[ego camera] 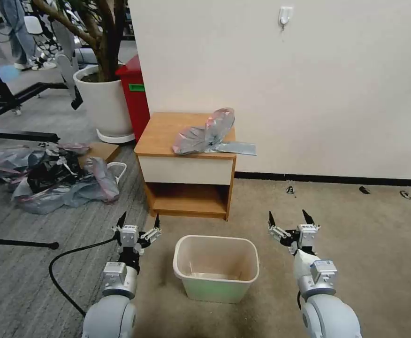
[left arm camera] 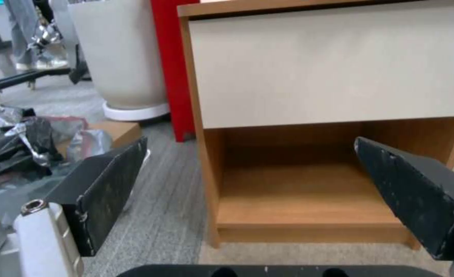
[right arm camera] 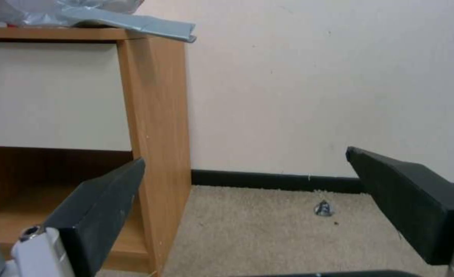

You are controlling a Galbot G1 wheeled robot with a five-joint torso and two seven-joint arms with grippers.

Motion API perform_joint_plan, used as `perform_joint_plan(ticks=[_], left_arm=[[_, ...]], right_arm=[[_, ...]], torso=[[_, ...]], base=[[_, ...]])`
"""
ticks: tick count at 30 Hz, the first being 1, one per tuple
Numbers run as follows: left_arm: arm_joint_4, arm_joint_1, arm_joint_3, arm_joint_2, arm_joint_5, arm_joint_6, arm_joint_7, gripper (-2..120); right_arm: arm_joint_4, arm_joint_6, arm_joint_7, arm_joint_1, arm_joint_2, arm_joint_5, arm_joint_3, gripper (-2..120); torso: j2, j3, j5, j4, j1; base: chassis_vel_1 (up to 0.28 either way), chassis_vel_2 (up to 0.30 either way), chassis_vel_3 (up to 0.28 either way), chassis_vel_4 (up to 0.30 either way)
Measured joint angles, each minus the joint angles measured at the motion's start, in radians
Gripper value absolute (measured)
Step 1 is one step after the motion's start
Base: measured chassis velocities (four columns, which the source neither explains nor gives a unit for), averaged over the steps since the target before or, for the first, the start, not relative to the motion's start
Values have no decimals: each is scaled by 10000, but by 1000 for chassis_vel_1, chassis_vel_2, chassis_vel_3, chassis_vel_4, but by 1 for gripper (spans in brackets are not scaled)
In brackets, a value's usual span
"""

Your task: Pick up the garbage bag from the table and place it over the trash can.

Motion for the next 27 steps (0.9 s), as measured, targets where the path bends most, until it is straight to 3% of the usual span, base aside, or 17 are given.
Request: perform_joint_plan(ticks=[27], left_arm=[[-3,10,-5,10,-21,-1,-2,100]], right_arm=[[0,0,0,0,0,0,0,100]], torso=[[0,0,0,0,0]], base=[[0,0,0,0]])
